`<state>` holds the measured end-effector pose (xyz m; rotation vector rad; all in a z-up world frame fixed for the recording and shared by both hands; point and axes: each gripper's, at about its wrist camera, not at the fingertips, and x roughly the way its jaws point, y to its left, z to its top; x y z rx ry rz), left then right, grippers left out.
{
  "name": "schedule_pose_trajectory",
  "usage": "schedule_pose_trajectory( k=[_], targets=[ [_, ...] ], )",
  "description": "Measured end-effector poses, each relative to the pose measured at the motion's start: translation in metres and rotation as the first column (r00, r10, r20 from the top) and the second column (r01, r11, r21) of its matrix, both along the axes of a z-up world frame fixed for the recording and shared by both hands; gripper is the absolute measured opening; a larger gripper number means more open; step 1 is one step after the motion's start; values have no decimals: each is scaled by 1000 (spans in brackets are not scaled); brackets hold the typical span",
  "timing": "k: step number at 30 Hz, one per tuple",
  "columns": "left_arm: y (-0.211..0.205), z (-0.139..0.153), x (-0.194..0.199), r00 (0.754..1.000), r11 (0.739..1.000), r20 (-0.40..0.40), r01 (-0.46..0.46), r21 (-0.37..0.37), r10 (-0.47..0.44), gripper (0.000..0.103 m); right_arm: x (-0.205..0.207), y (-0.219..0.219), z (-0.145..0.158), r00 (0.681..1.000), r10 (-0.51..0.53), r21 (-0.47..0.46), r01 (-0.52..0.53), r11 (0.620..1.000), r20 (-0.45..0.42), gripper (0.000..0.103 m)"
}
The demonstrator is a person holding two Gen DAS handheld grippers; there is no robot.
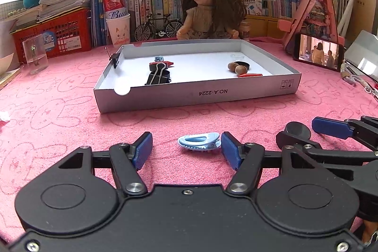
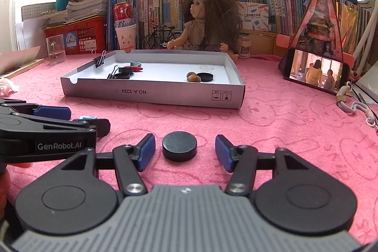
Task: Organize rigid objects
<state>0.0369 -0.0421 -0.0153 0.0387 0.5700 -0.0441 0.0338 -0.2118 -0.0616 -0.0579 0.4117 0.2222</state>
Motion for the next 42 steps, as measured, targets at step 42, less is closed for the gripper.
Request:
schedule_pose_trajectory(
  k=[42],
  targets=[
    [12, 35, 34, 999, 999, 47, -18, -35, 20, 36, 30, -2, 32, 1000, -2, 126, 3, 992, -3, 37]
  ],
)
